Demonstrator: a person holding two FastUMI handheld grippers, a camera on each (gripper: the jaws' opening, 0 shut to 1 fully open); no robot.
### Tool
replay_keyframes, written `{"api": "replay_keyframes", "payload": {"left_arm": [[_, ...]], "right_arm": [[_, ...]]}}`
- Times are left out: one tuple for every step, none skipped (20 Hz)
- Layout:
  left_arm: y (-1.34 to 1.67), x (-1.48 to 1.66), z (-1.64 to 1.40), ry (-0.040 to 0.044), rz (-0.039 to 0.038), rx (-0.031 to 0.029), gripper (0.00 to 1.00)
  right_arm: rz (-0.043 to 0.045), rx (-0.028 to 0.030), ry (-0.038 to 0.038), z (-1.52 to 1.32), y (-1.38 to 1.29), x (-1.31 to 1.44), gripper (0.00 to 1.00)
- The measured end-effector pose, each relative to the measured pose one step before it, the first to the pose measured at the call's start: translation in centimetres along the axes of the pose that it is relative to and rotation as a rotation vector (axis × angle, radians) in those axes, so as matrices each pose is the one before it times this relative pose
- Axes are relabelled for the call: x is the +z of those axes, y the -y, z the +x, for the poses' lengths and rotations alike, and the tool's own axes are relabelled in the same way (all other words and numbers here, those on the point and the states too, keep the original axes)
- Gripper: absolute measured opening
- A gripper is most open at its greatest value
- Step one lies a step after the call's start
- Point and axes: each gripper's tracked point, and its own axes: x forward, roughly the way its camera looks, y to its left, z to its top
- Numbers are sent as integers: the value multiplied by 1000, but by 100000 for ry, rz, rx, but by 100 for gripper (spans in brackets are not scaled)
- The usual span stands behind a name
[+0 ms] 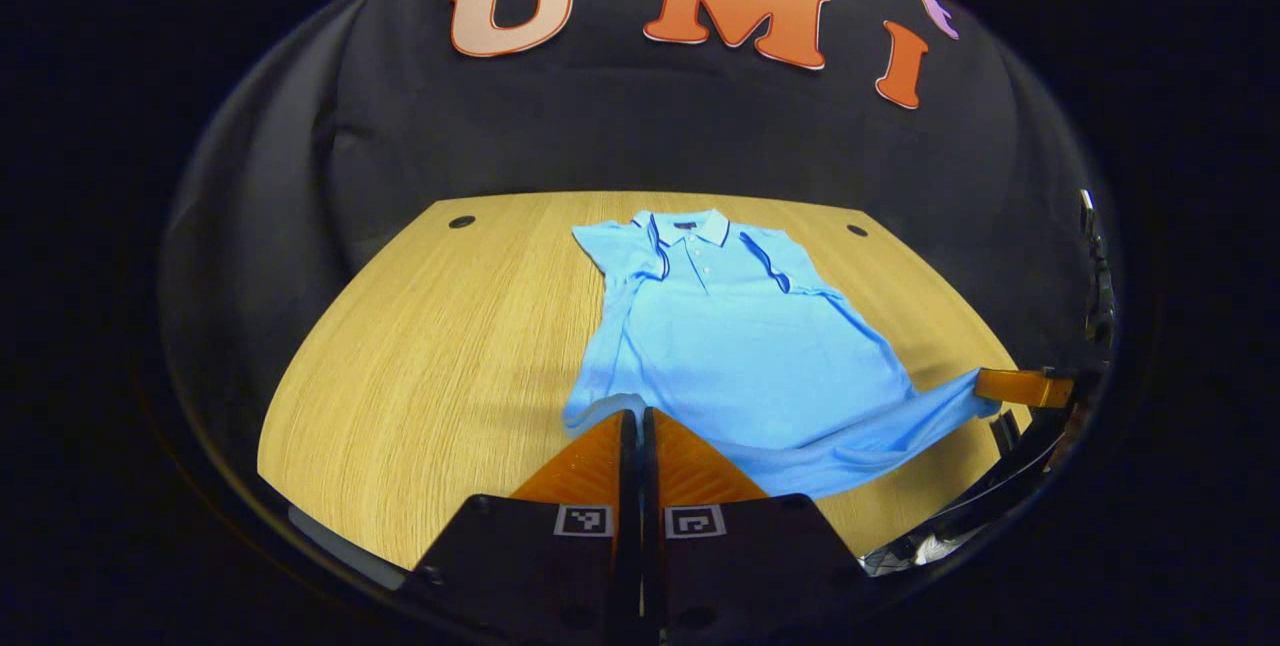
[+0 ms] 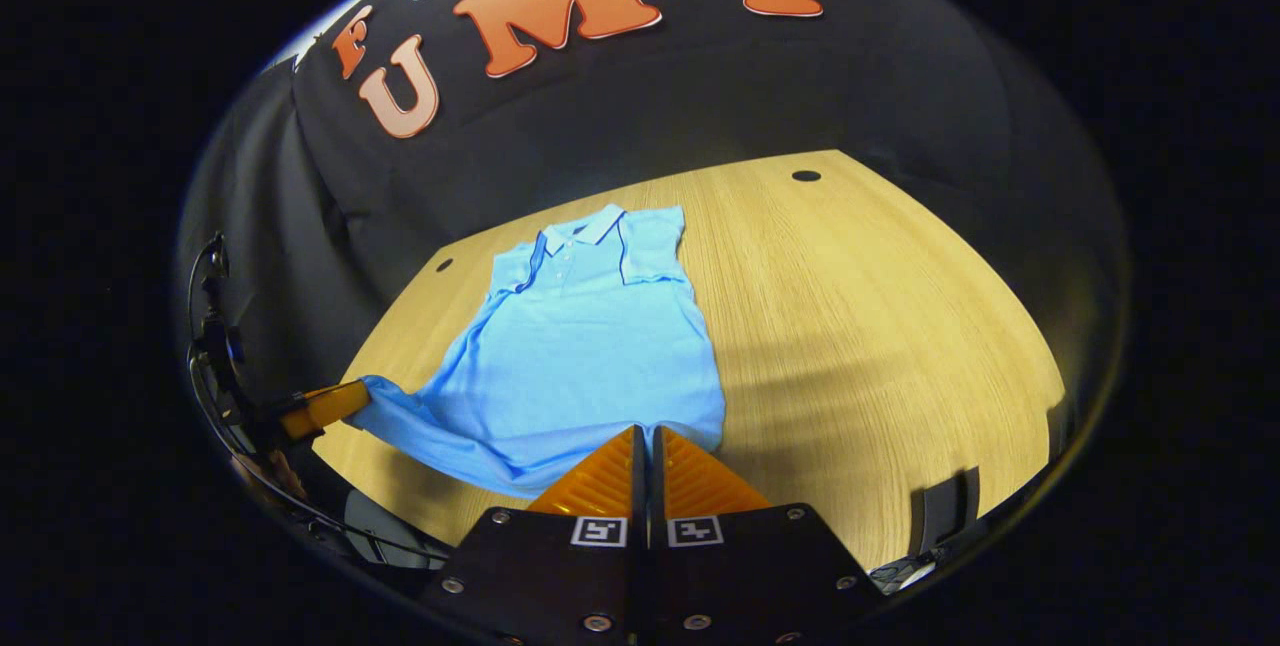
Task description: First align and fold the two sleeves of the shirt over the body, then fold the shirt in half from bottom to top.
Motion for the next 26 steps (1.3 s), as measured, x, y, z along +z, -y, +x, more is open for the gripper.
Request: {"api": "replay_keyframes", "payload": {"left_arm": [[-114,981,195,1661,-427,752,5],[1,907,490,926,-407,56,5],[-3,931,206,1380,15,259,6],[117,825,285,601,141,-562,5],[-24,817,297,744,443,197,6],[72,994,330,361,-35,-736,6],[-12,684,486,-141,-402,-541,5],[-55,712,552,-834,-1141,-809,5],[145,648,622,-662,-1628,-1575,5],[-115,822,698,-708,-1399,-1260,5],[-179,906,598,-595,-973,-848,5],[-394,780,666,-521,-819,-660,6],[-295,923,803,-615,-517,-694,5],[-298,904,959,-792,-497,-1085,6],[-132,1072,816,-31,-22,-1591,6],[-124,929,1052,-357,892,-1419,6],[-284,1000,1008,-305,1351,-1474,6],[-230,814,911,-861,1447,-1501,6],[-239,959,1021,-591,1398,-1666,5],[-287,859,1032,-308,1175,-1392,5],[-450,756,1074,-177,1219,-1258,5],[-529,827,1049,20,929,-553,5],[-551,651,999,-479,739,-330,5],[-583,264,609,-339,607,-126,6],[-649,413,801,-349,517,606,5],[-650,436,912,-473,247,810,6]], "right_arm": [[-849,465,1503,158,24,855,1],[-994,291,1488,233,0,869,1],[-887,398,1158,219,-72,814,1],[-492,351,1368,260,-115,966,1],[-348,462,1351,304,-247,996,1],[-32,463,1452,410,-230,1070,0],[49,224,1152,536,-253,1087,0],[45,-39,596,575,-91,948,0],[316,-249,711,483,-98,12,0],[410,-326,872,600,-109,1006,0],[183,-419,392,588,-140,950,0],[-182,-465,430,522,-88,763,0],[-303,-584,400,709,-146,792,1],[-295,-979,362,773,-56,810,1],[-128,-1274,269,877,5,769,1],[274,-1008,-71,837,-137,748,1],[573,-1020,66,828,-190,568,1],[494,-879,-203,915,-135,674,1],[257,-1502,174,893,-199,1550,0],[28,-1442,231,958,-74,716,1],[-193,-1520,678,916,72,715,1],[-297,-1155,597,890,11,773,1],[-400,-976,9,980,6,521,1],[-853,-1063,228,871,101,579,1],[-904,-1044,-462,1100,182,474,1],[-546,-323,-114,1011,148,480,1]]}}
